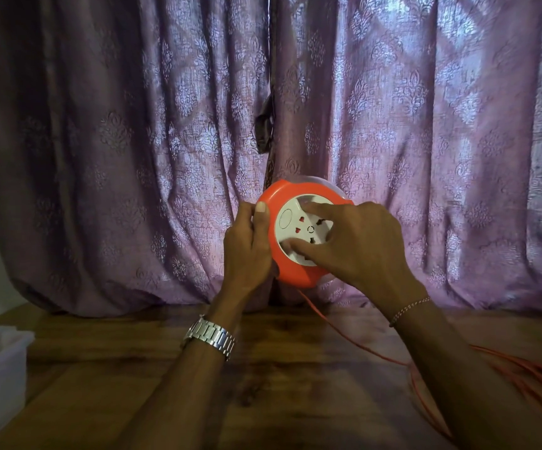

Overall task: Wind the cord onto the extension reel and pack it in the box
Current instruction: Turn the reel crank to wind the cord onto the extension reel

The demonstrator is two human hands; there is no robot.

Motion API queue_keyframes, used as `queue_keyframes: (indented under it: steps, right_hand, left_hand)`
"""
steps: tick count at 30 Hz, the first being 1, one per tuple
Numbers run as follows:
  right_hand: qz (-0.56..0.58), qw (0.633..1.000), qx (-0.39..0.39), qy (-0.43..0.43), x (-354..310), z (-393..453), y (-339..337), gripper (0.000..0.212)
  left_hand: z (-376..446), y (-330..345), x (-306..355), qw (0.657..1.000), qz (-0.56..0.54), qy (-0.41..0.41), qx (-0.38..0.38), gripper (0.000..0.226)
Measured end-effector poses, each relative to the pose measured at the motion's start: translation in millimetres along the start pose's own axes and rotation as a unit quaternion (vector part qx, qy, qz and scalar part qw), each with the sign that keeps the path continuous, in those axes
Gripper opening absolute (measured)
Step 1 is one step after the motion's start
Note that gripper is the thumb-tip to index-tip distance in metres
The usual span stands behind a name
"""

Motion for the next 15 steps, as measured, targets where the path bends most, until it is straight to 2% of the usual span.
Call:
queue_keyframes:
  steps: [3, 5, 7, 9, 10, 13, 15]
  right_hand:
    - [-0.024, 1.000, -0.014, -0.014, -2, 1, 3, 0.069]
    - [-0.024, 0.999, -0.003, -0.039, -3, 3, 0, 0.063]
    - [-0.004, 0.998, 0.008, -0.068, -8, 3, -6, 0.046]
    - [0.016, 0.993, -0.009, -0.116, -13, 3, -7, 0.019]
    - [0.019, 0.990, -0.036, -0.135, -15, 3, -5, 0.018]
    - [0.006, 0.976, -0.163, -0.146, -19, -3, 10, 0.044]
    - [-0.024, 0.967, -0.198, -0.160, -22, -7, 16, 0.051]
  left_hand:
    - [1, -1, -1, 1.000, -0.006, -0.001, 0.002, 0.032]
    - [1, -1, -3, 1.000, -0.009, -0.003, -0.001, 0.032]
    - [1, -2, -4, 1.000, -0.012, -0.006, -0.002, 0.032]
    - [1, -2, -4, 1.000, -0.012, -0.009, -0.001, 0.032]
    - [1, -3, -4, 1.000, -0.011, -0.009, 0.000, 0.032]
    - [0, -2, -4, 1.000, -0.012, -0.010, -0.001, 0.032]
    - [1, -2, -5, 1.000, -0.016, -0.010, -0.003, 0.033]
Point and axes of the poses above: each hand's wrist, its own z-axis towards the middle knuckle, its own y-axis out of the palm, x = y × z, the point moved 8 cm from there along z, towards the middle knuckle, and after that the axes turned 8 degrees about y, right-handed, at the moved point
